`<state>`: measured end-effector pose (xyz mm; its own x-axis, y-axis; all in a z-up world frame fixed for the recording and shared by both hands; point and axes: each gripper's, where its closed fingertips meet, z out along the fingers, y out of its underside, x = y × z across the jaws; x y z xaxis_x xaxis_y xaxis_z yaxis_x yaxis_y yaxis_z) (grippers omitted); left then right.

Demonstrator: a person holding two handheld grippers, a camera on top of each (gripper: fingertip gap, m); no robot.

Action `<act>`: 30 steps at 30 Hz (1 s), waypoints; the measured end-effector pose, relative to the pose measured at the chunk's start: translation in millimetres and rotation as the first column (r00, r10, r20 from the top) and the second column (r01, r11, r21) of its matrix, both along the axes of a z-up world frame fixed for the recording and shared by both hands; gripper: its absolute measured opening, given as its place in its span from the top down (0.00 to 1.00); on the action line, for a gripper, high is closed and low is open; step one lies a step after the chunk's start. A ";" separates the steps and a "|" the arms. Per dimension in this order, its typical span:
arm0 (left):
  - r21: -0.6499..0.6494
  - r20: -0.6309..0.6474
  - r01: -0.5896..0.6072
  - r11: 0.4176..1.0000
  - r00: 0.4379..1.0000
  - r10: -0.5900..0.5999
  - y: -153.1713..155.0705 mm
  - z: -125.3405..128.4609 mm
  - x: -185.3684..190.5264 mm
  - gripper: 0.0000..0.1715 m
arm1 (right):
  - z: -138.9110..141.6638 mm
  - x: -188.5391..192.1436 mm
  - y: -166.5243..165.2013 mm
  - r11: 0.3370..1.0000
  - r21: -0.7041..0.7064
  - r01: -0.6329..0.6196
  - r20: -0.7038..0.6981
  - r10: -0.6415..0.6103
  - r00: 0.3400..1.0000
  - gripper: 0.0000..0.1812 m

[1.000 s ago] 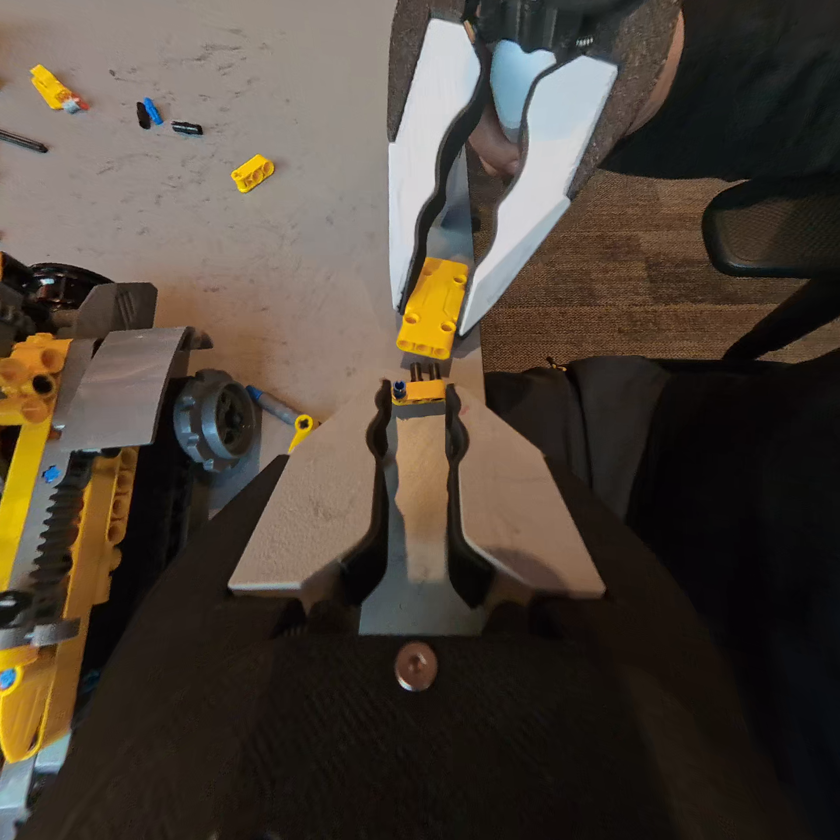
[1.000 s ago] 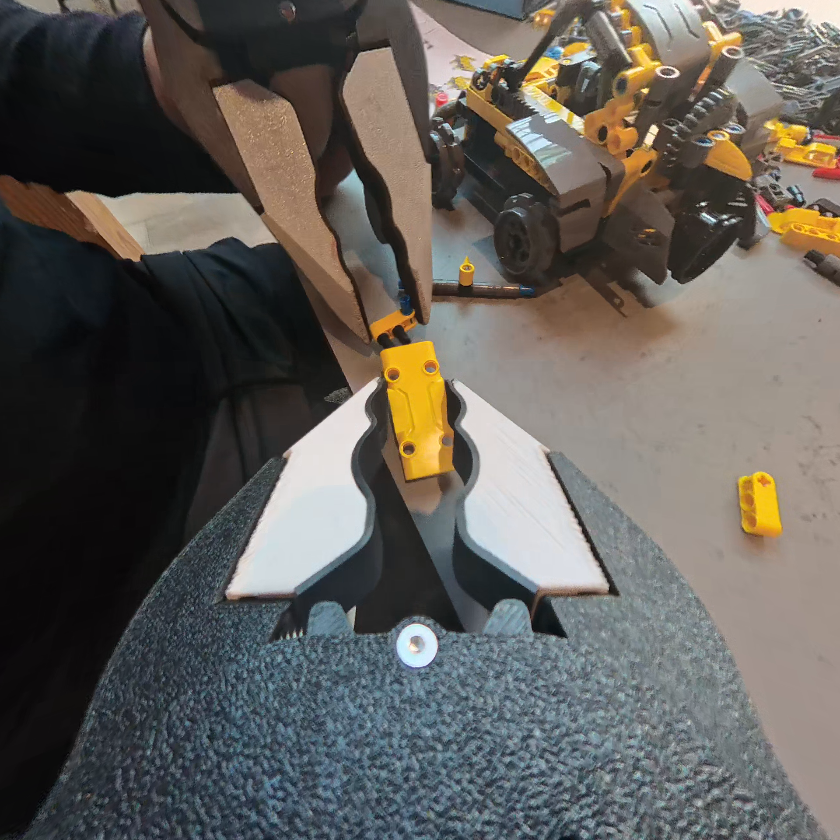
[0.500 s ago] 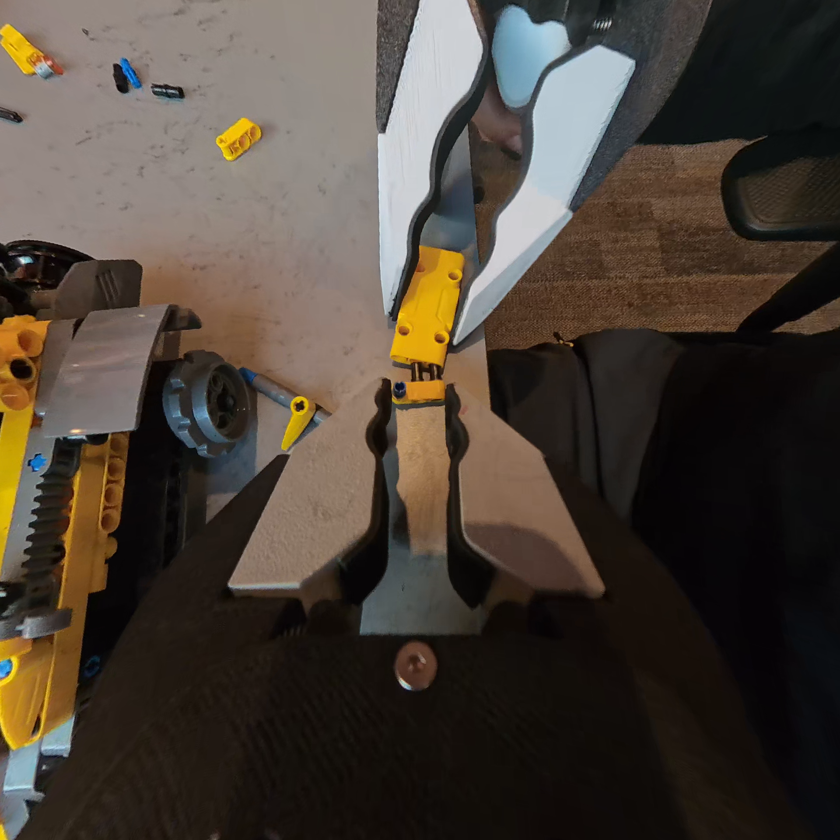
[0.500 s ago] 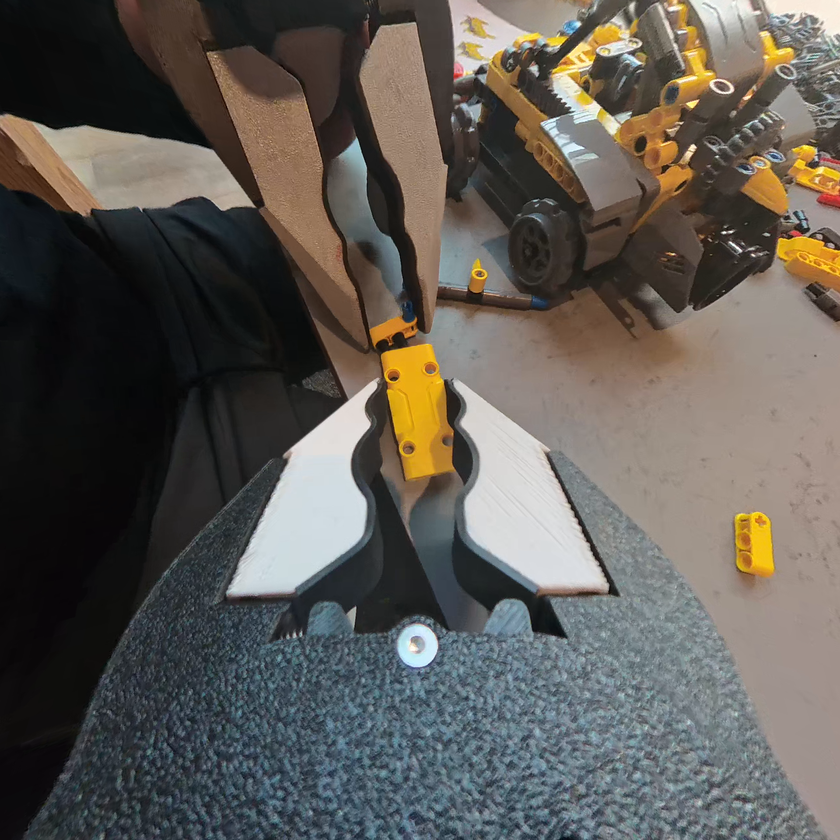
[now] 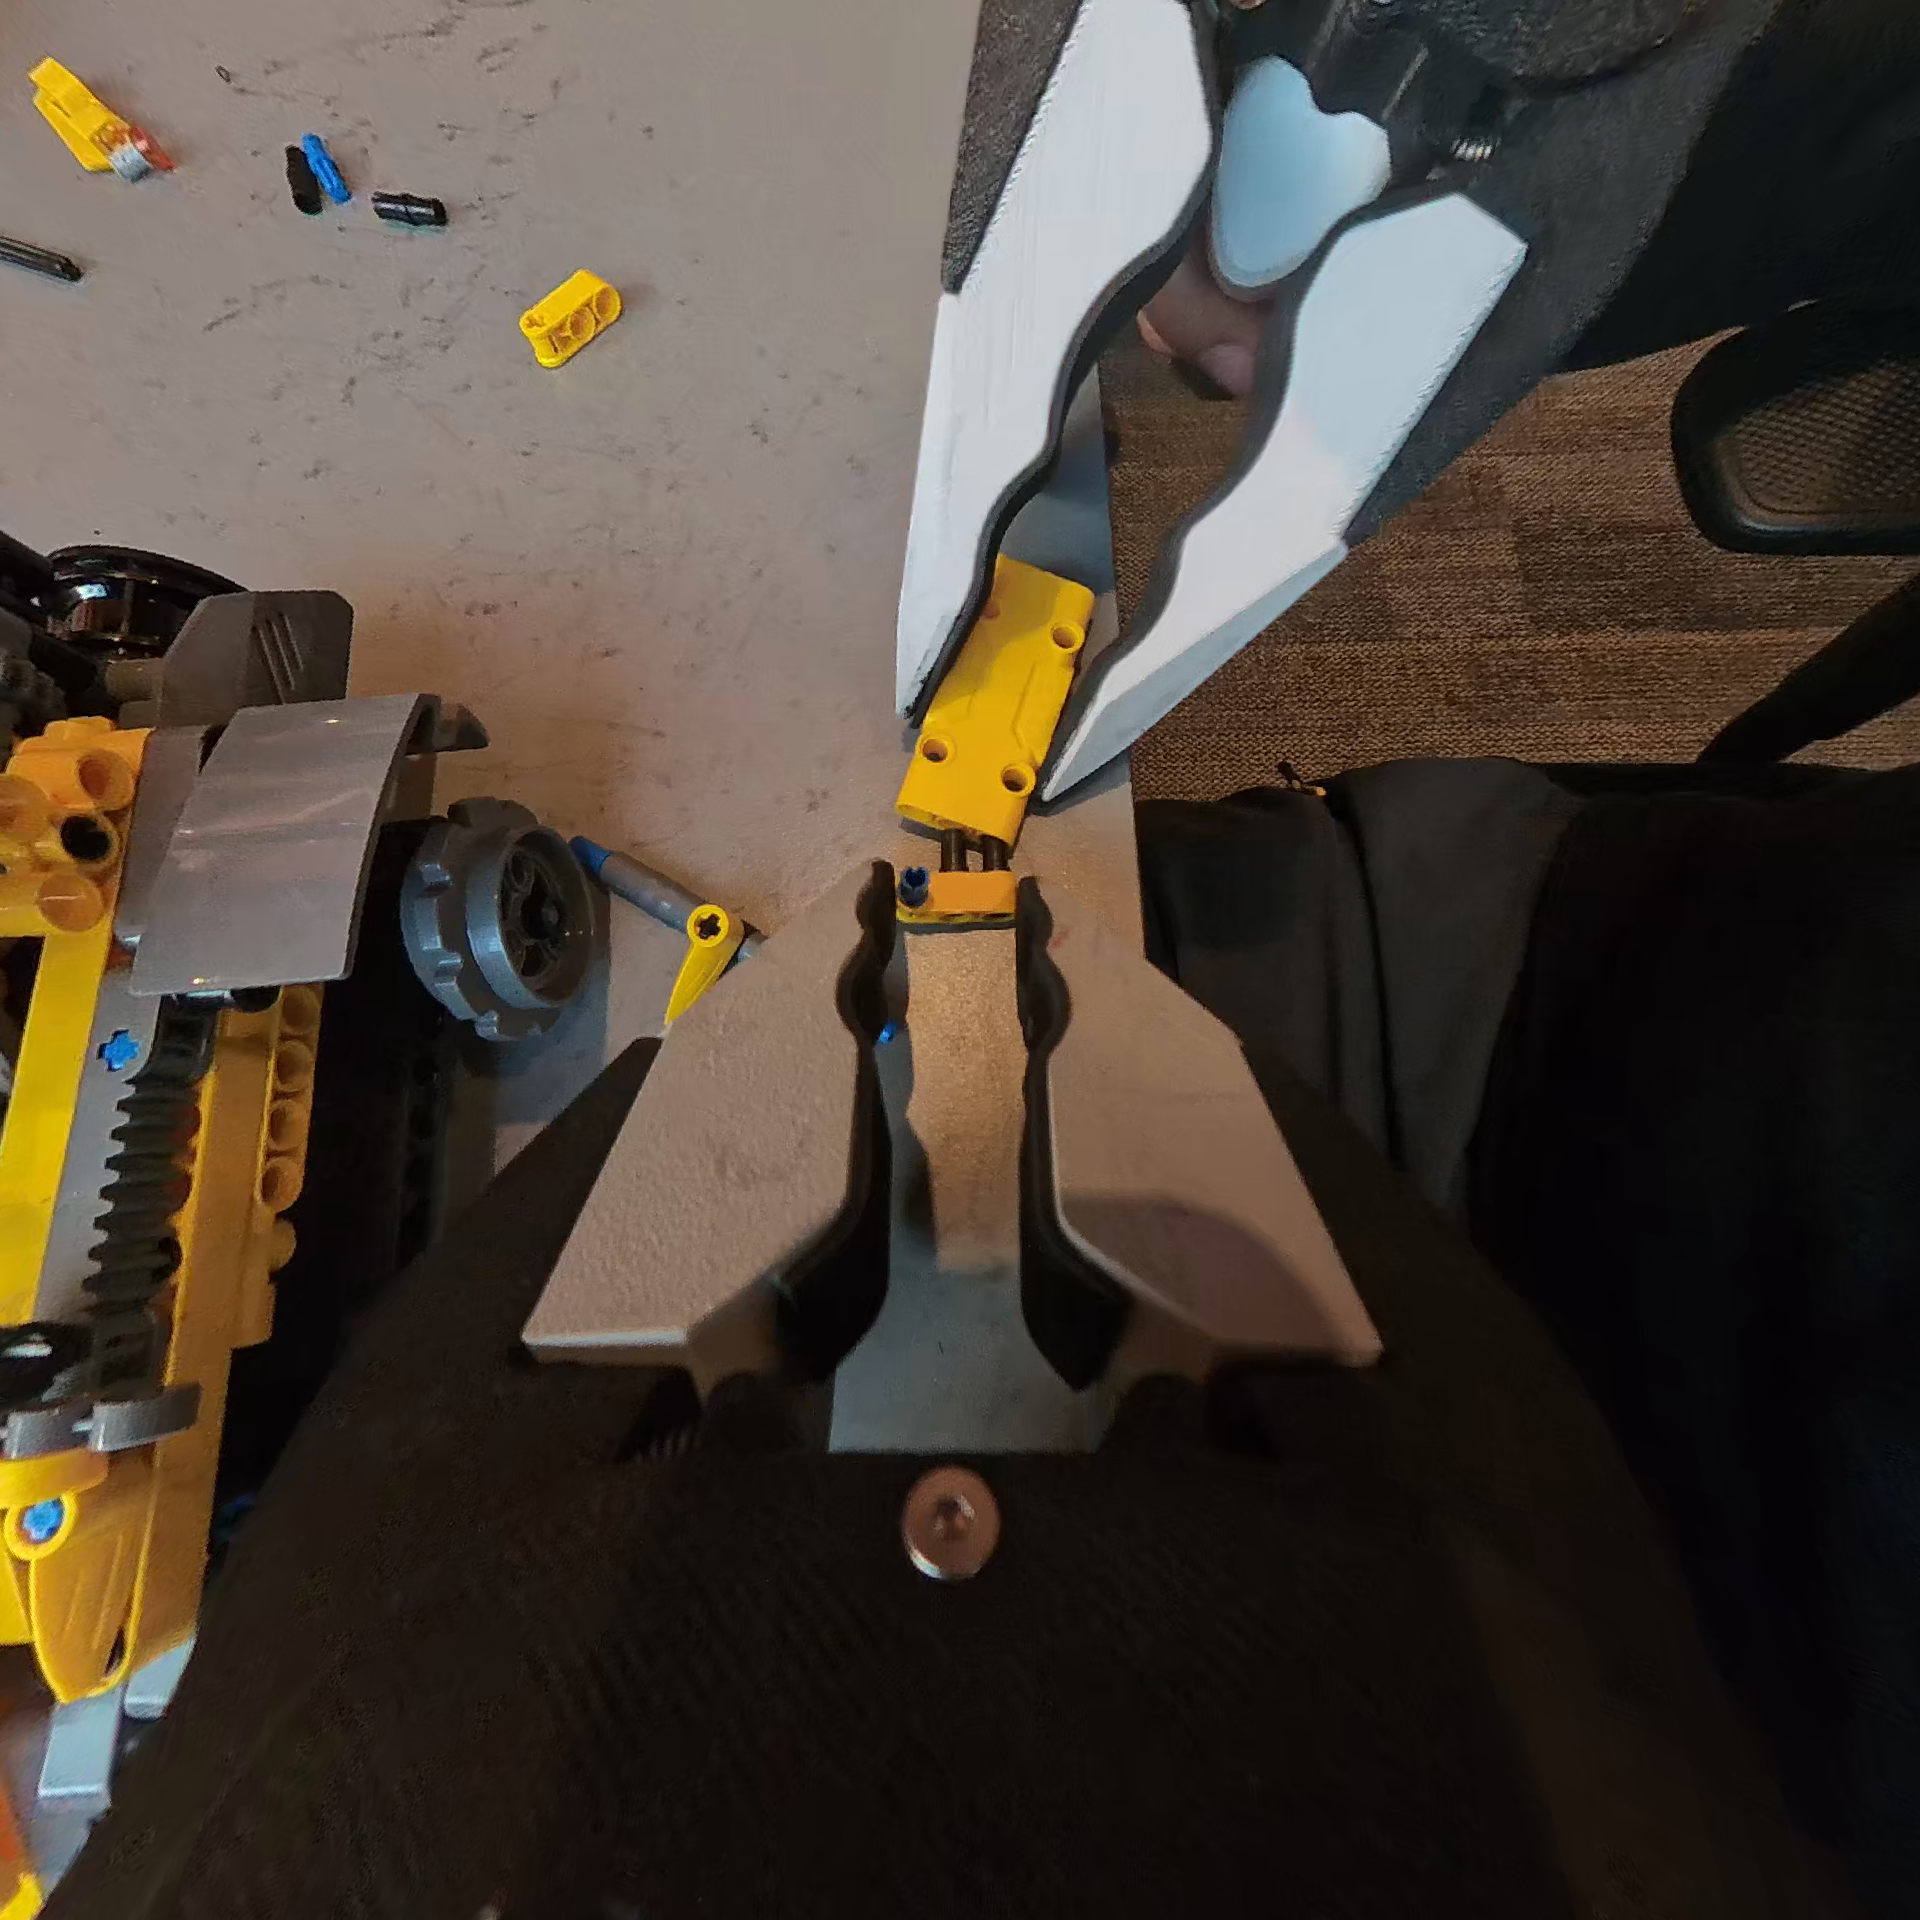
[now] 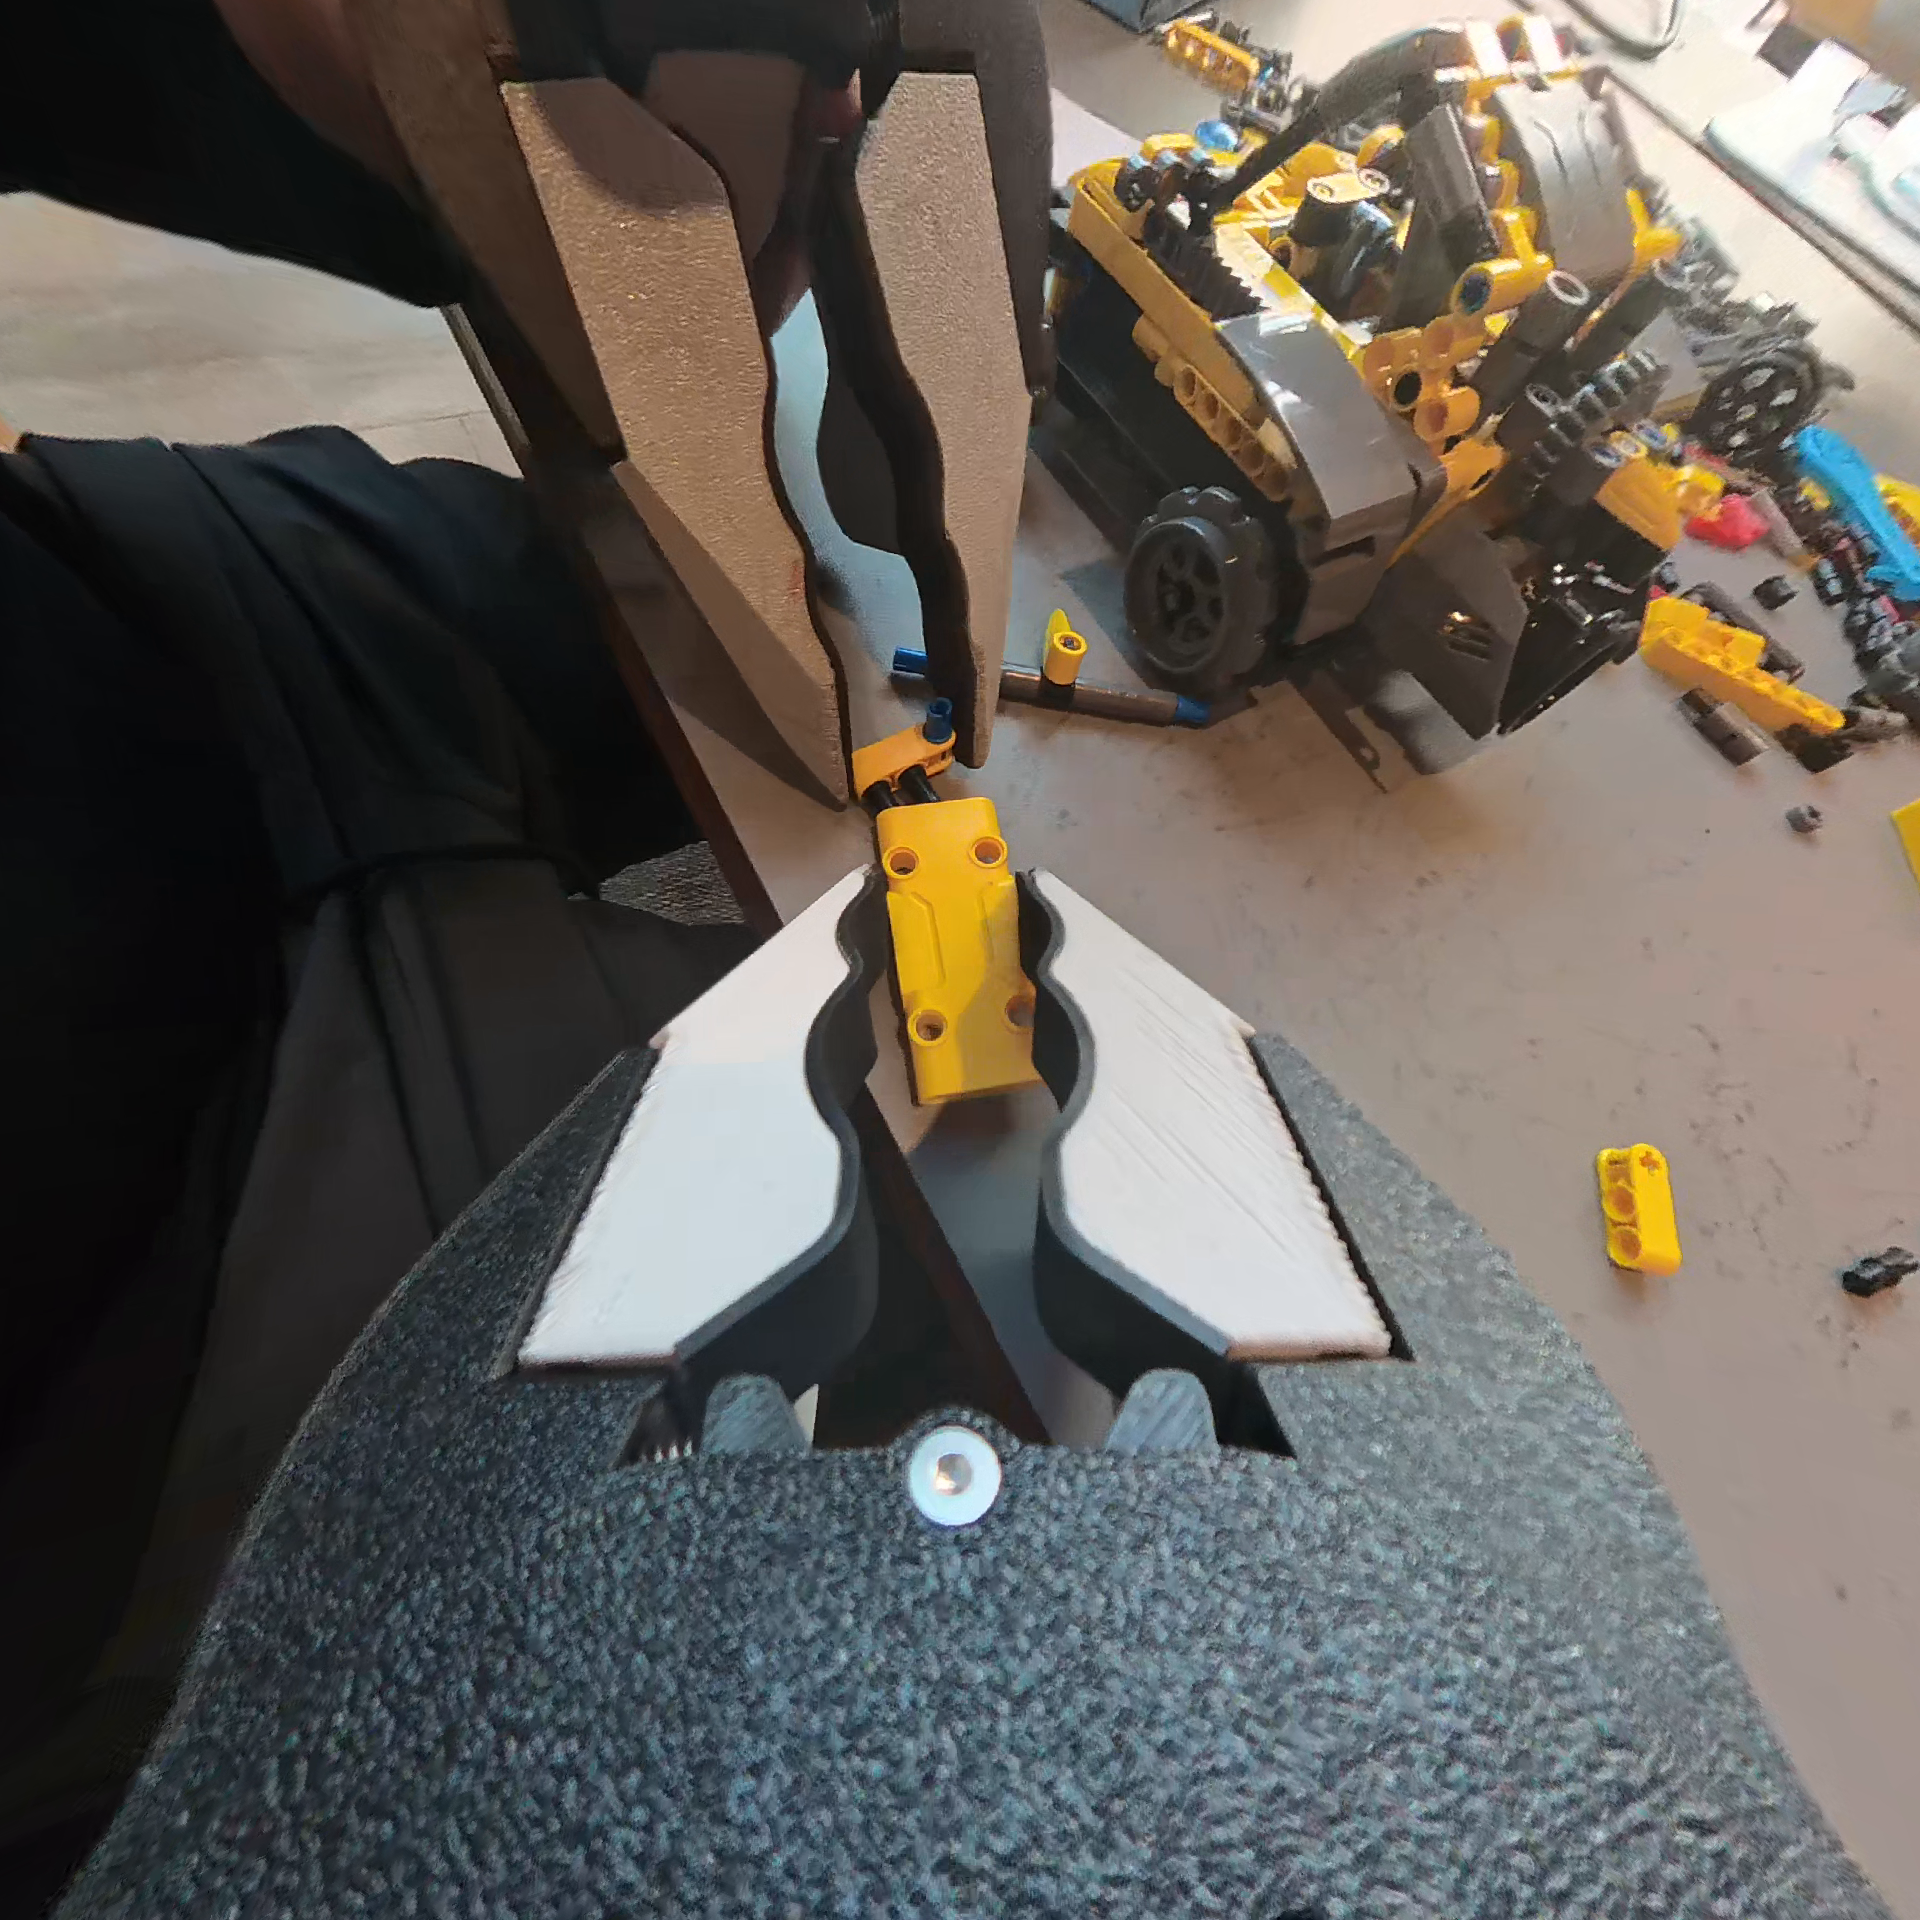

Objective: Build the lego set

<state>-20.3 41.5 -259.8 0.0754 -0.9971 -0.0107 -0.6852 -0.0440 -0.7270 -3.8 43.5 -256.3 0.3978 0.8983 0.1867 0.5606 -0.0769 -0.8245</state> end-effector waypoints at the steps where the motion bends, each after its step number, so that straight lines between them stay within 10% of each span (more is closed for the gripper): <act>1: 0.002 0.000 0.006 1.000 1.000 -0.006 0.0 0.0 -0.1 0.88 | 0.4 -0.1 -0.1 1.000 0.024 0.002 0.003 -0.002 1.000 0.86; 30: 0.161 0.003 0.166 0.973 0.986 -0.168 -4.7 1.9 0.1 0.88 | 0.0 -3.6 -2.8 0.956 -0.031 -0.293 0.207 0.293 0.933 0.87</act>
